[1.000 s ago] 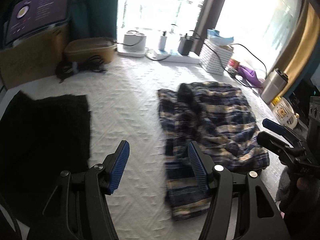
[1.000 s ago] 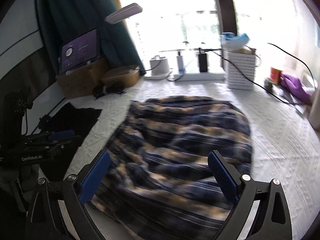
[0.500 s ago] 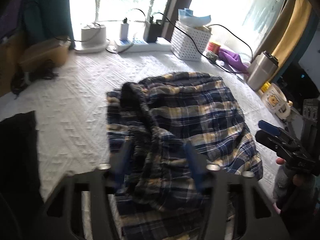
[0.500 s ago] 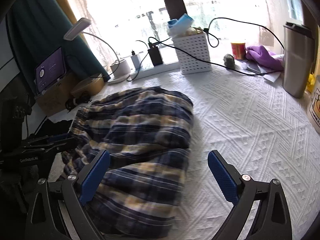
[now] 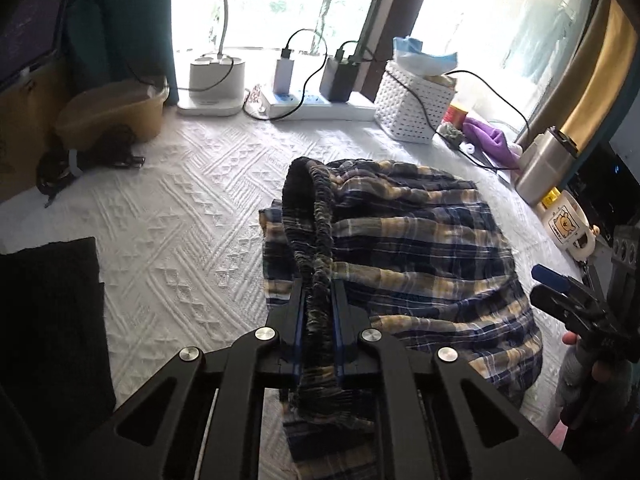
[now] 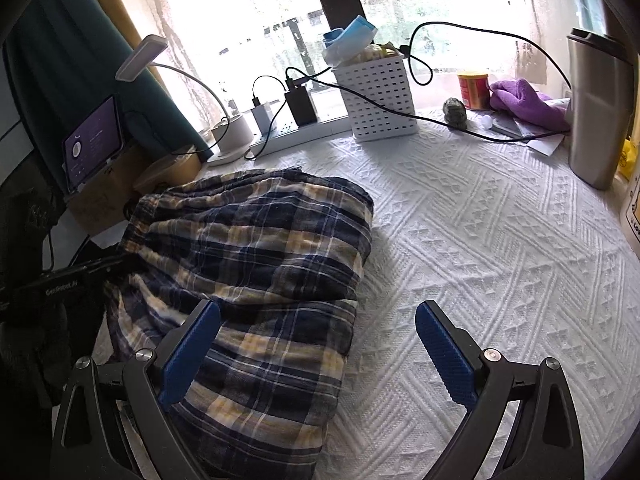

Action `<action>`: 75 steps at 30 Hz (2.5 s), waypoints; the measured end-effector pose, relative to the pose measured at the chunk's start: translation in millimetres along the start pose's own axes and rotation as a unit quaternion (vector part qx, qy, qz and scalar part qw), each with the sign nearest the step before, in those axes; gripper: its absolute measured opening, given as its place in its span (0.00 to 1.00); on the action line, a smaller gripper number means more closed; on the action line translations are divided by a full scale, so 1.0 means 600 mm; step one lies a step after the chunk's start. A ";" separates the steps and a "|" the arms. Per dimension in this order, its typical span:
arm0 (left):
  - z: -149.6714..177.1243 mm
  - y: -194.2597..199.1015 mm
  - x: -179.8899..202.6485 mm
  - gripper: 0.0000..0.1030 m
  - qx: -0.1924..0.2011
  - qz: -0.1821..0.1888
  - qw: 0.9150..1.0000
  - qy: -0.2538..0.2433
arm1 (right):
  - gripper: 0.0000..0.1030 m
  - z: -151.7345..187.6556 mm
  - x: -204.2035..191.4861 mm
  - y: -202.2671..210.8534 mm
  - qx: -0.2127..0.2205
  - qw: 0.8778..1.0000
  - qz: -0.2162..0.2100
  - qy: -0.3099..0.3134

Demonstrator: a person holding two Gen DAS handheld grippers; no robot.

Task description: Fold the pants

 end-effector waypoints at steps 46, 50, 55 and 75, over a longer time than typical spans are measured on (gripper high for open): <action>-0.120 -0.047 -0.033 0.15 0.025 0.035 0.998 -0.045 | 0.12 -0.149 0.044 -0.124 -0.038 0.999 -0.034 0.012; -0.129 -0.052 -0.038 0.15 0.027 0.022 0.998 -0.045 | 0.12 -0.167 0.045 -0.139 -0.038 0.999 -0.036 0.015; -0.123 -0.087 -0.061 0.15 0.006 0.007 1.000 -0.027 | 0.12 -0.179 0.054 -0.175 -0.047 0.998 -0.031 0.017; -0.107 -0.025 -0.089 0.24 0.033 0.001 0.999 0.027 | 0.65 -0.143 0.069 -0.042 0.001 0.999 0.050 0.013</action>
Point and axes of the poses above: each gripper's, at about its wrist camera, not at the fingertips, and y roughly against the way its jaws point, x to its right, z to its underside, the point moved 5 cm from there along -y, roughly the way its jaws point, and after that the axes turned 8 degrees about -x, right-handed, at the moved point
